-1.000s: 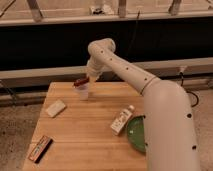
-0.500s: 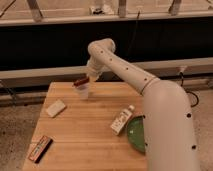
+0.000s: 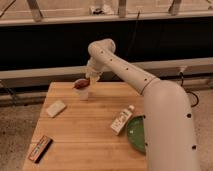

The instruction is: Place the pepper in the ceramic cup

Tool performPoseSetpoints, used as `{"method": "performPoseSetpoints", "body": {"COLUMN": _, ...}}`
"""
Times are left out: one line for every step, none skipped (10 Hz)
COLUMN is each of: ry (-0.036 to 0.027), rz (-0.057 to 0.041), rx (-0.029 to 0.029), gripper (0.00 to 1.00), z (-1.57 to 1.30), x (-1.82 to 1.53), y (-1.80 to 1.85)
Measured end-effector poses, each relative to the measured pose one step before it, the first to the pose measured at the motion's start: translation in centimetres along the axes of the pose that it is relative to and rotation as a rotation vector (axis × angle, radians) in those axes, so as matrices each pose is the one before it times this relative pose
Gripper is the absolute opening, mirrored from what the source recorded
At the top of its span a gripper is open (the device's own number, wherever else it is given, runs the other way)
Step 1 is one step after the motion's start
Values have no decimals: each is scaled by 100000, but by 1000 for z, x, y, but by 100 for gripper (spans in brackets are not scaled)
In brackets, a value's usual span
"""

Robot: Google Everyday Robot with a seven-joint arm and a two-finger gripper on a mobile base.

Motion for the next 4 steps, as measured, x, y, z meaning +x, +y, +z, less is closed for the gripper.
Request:
{"method": "performPoseSetpoints", "body": {"ry": 61, "rz": 64, "rx": 151, "gripper": 65, "z": 25, "x": 23, "y": -44}}
{"method": "performPoseSetpoints", "body": {"ry": 61, "rz": 59, "rx": 108, "gripper": 71, "z": -4, "x": 27, "y": -19}}
{"method": "performPoseSetpoints", "body": {"ry": 58, "rz": 40, "rx": 80, "gripper": 74, "z": 26, "x": 19, "y": -8}}
{"method": "performPoseSetpoints", "body": {"ry": -30, "rz": 290, "rx": 145, "gripper": 72, "z": -44, "x": 109, "y": -96}}
